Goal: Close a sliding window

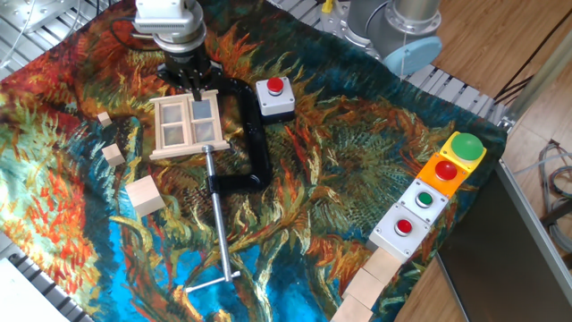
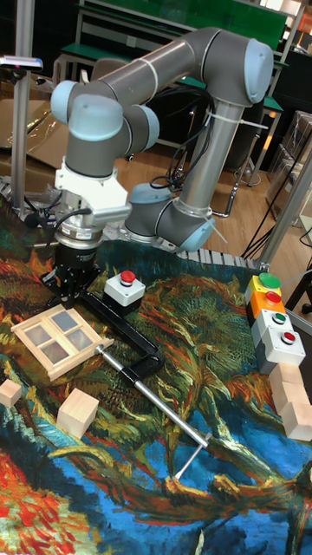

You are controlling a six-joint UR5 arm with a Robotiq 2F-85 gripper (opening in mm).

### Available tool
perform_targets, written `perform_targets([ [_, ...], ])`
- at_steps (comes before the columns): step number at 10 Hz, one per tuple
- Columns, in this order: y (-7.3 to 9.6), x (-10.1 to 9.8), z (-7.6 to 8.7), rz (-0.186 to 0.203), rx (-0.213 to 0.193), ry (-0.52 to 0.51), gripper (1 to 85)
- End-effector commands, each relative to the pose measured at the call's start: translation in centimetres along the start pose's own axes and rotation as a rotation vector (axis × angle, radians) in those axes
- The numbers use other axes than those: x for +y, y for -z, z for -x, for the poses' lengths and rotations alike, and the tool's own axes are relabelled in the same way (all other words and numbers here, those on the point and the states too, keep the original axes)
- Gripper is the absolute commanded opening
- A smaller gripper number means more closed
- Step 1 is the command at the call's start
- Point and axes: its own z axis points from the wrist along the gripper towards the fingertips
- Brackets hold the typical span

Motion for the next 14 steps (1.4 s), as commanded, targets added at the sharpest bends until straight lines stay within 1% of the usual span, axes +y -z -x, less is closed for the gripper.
perform_targets([
  [1, 1.3, -1.6, 1.6, -0.06, -0.045, 0.041, 1.3],
  [2, 1.3, -2.2, 2.0, -0.082, -0.062, 0.054, 1.3],
  [3, 0.8, -1.6, 2.8, -0.055, -0.087, 0.022, 1.3],
  [4, 1.2, -0.2, 5.0, -0.042, -0.121, 0.011, 1.3],
  [5, 2.4, 2.4, 7.7, -0.025, -0.116, -0.043, 1.3],
  [6, 3.5, 4.0, 9.6, -0.029, -0.094, -0.075, 1.3],
  [7, 4.0, 4.0, 9.9, -0.059, -0.072, -0.079, 1.3],
  [8, 4.0, 3.6, 9.5, -0.074, -0.057, -0.06, 1.3],
  [9, 4.0, 3.0, 9.1, -0.1, -0.039, -0.018, 1.3],
  [10, 3.9, 1.9, 8.7, -0.133, -0.039, 0.021, 1.3],
  [11, 2.9, 1.2, 8.6, -0.141, -0.086, 0.046, 1.3],
  [12, 2.6, 3.5, 11.4, -0.087, -0.138, 0.008, 1.3],
  [13, 2.8, 4.9, 13.6, -0.066, -0.154, -0.054, 1.3],
  [14, 2.7, 5.1, 13.2, -0.054, -0.14, -0.111, 1.3],
])
